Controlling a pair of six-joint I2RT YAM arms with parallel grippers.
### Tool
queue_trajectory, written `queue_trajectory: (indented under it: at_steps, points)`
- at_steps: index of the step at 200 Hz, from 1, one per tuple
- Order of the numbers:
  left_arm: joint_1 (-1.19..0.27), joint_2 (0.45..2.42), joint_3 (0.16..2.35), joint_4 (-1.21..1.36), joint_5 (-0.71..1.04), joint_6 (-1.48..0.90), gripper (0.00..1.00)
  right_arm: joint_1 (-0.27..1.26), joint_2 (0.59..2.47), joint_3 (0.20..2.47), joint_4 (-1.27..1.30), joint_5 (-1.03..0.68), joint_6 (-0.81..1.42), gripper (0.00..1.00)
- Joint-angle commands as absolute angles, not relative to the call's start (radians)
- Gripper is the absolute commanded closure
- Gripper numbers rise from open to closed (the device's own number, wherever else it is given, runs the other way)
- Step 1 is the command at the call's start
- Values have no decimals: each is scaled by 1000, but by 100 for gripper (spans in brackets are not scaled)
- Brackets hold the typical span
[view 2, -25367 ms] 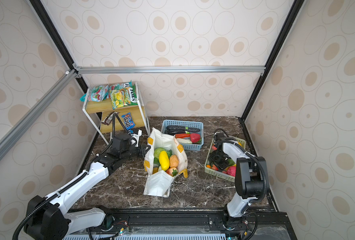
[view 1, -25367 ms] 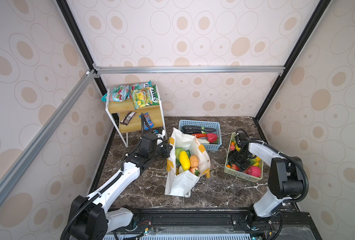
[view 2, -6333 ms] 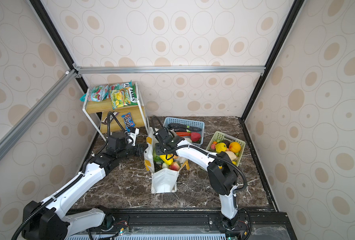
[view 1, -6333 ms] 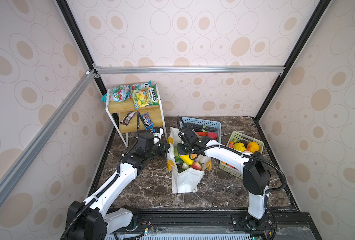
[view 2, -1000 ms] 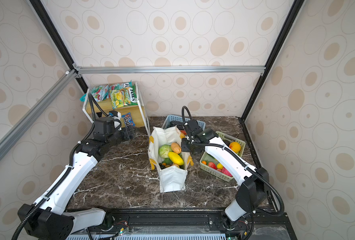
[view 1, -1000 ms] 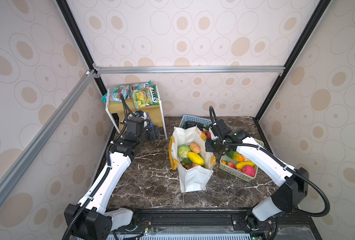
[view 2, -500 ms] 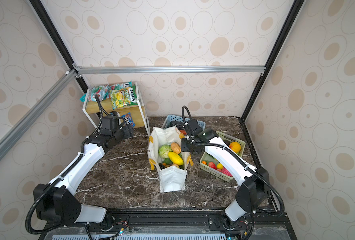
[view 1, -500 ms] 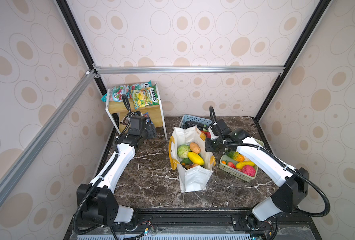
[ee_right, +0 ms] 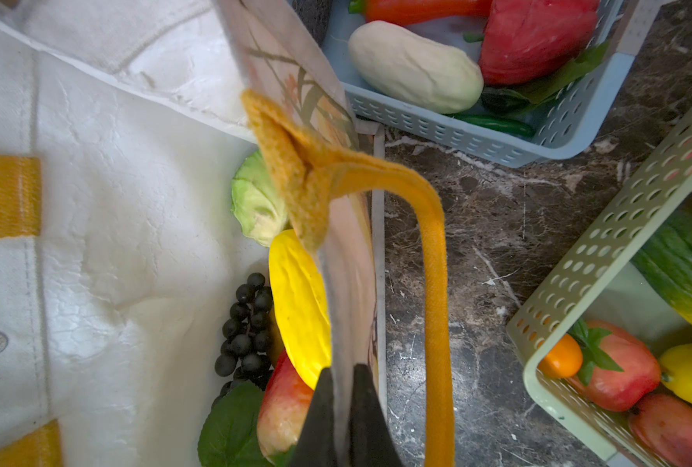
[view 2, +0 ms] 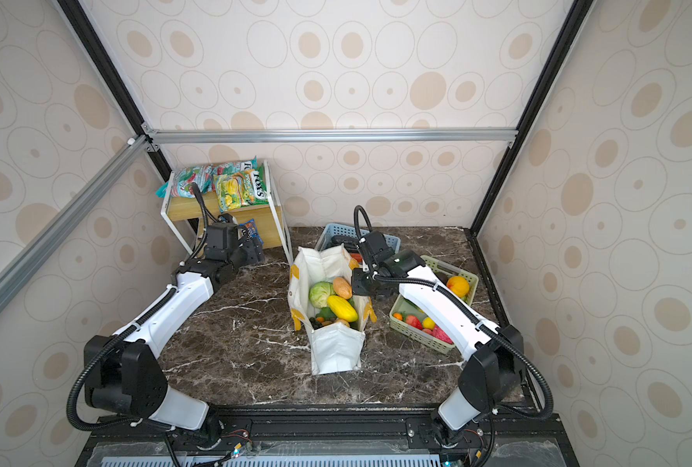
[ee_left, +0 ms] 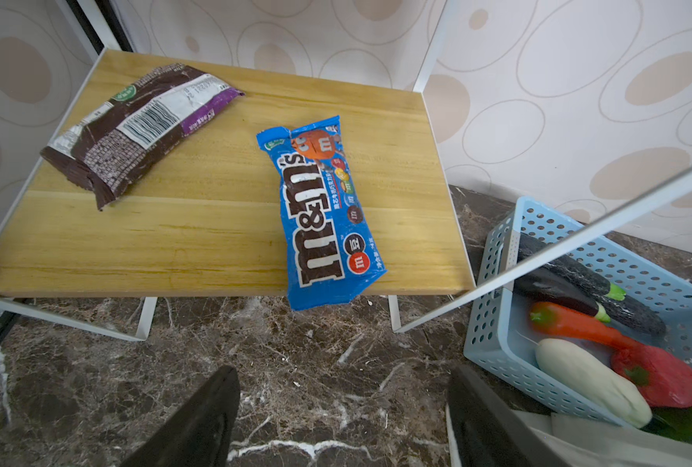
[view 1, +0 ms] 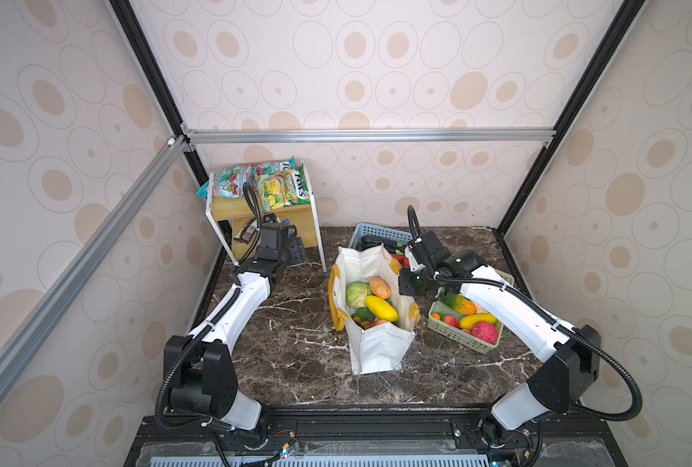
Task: Place the food into the grocery bag and tie it
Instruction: 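Grasp a yellow handle with the right gripper while the left gripper moves to the shelf, then close the left gripper on the blue M&M's bag on the shelf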
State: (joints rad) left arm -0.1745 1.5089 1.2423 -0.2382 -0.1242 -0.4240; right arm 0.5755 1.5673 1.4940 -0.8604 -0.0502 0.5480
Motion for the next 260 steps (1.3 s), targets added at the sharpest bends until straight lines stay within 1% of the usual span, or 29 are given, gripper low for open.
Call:
queue_trajectory:
  at_steps: [1,98,146,175,215,231,260]
  points:
    - [-169,1528,1277,-193,-168,-388,19,573,1580,1516,-878,-64,538,100]
    - [-162,1632,1357,-193,-238,-364,18,573,1583,1516,-874,-75,536,100]
    - [-158,1671,1376,-128,-187,-361,16,573,1582,1510,-872,-86,542,100]
    - [-156,1720,1396,-101,-219,-371,14,573,1582,1499,-865,-96,548,100]
    - [-157,1776,1401,-49,-262,-366,15,573,1570,1485,-854,-109,553,100]
    - [-156,1782,1389,-25,-275,-364,18,573,1568,1480,-853,-112,554,100]
    - [-156,1782,1350,19,-294,-359,30,573,1571,1471,-844,-117,557,100]
